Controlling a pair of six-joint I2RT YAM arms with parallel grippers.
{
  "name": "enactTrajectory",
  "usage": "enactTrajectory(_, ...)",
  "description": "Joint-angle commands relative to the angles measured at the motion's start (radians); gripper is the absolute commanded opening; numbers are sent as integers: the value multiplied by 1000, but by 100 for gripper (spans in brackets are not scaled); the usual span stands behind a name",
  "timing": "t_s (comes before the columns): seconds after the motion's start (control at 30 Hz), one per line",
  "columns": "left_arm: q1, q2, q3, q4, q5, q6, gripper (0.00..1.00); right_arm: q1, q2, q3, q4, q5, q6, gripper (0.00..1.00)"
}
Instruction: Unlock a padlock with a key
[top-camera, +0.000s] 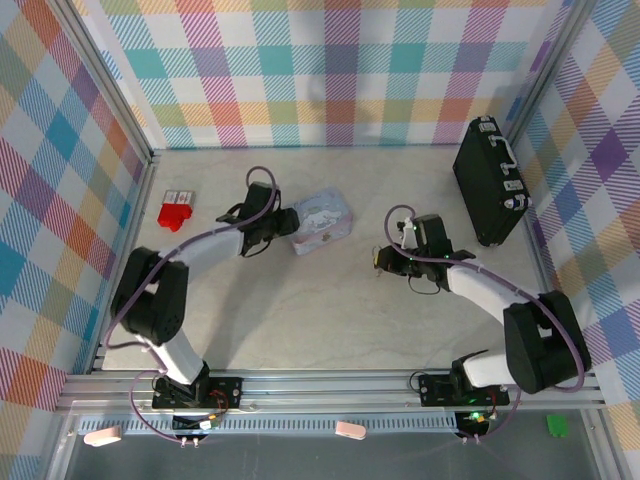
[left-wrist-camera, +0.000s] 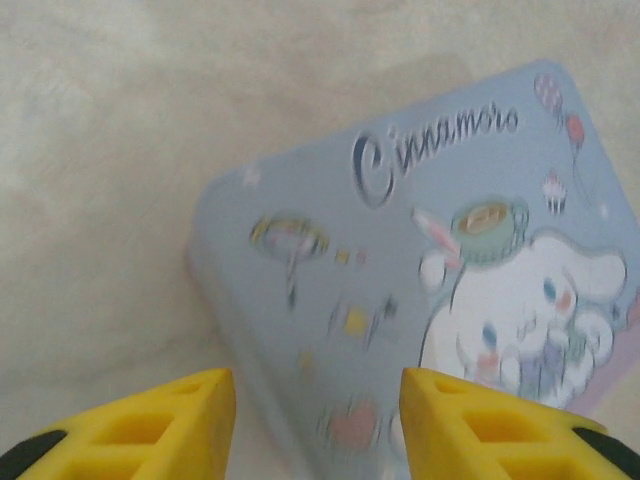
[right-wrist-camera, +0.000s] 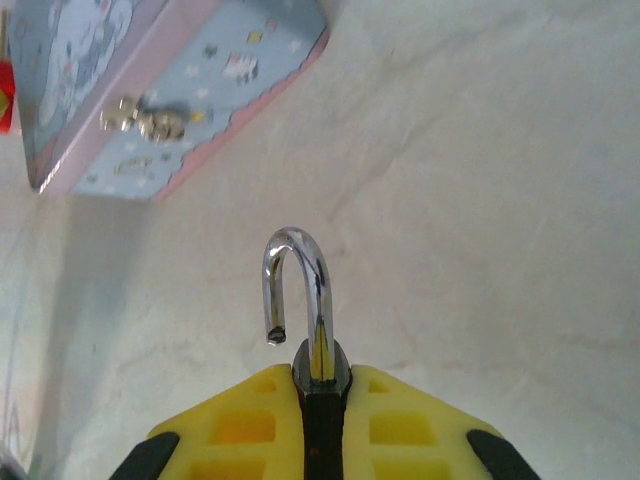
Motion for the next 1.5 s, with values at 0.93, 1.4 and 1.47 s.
enactTrajectory(0.93, 31, -933, -612, -37, -231, 95, 95, 236, 125, -47, -60, 99, 44, 26)
enactTrajectory(1.4, 31, -885, -416, -267, -517, 66, 100, 236, -164, 78, -368, 432, -198, 44)
enactTrajectory(1.47, 31, -893, -408, -285, -579, 65, 100, 236, -221, 89, -378, 512, -245, 48)
